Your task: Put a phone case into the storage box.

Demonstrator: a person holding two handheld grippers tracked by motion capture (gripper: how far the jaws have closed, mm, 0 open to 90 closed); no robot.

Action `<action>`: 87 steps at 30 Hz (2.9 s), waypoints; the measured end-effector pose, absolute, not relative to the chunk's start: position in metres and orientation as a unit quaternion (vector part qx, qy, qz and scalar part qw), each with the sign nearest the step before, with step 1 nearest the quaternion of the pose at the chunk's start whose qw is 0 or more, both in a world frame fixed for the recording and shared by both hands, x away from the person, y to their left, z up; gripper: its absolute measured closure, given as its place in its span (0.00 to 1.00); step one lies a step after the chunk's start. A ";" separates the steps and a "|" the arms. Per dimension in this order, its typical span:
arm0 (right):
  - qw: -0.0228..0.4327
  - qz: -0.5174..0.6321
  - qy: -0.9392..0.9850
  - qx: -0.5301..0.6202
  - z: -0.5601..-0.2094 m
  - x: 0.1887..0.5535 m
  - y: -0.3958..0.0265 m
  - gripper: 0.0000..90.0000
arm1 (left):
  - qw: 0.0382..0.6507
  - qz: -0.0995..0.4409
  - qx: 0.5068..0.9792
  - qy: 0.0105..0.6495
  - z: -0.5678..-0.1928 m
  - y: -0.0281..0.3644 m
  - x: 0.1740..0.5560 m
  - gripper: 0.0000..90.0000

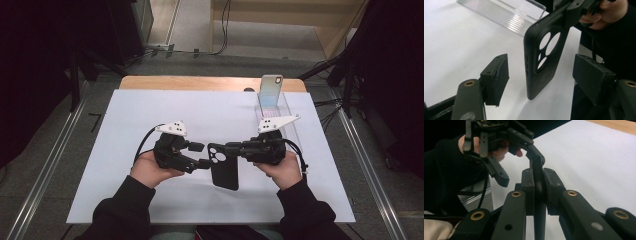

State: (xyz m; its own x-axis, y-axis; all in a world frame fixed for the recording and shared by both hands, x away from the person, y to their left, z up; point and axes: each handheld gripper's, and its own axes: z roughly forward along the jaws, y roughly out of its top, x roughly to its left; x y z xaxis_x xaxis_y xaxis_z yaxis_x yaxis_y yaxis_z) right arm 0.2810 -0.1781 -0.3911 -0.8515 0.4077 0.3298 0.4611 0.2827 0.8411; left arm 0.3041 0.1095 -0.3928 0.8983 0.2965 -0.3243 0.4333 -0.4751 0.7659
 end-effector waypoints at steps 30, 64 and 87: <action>0.100 -0.566 -0.790 -0.211 -0.390 0.281 -0.175 0.85 | 0.484 -0.142 0.851 0.147 -0.387 0.105 0.299 0.84; -0.038 -0.511 -0.794 -0.327 -0.409 0.282 -0.161 0.00 | 0.438 -0.030 0.832 0.341 -0.376 0.122 0.306 0.85; -0.075 -0.497 -0.781 -0.371 -0.426 0.265 -0.126 0.00 | 0.428 -0.011 0.812 0.397 -0.375 0.115 0.302 0.85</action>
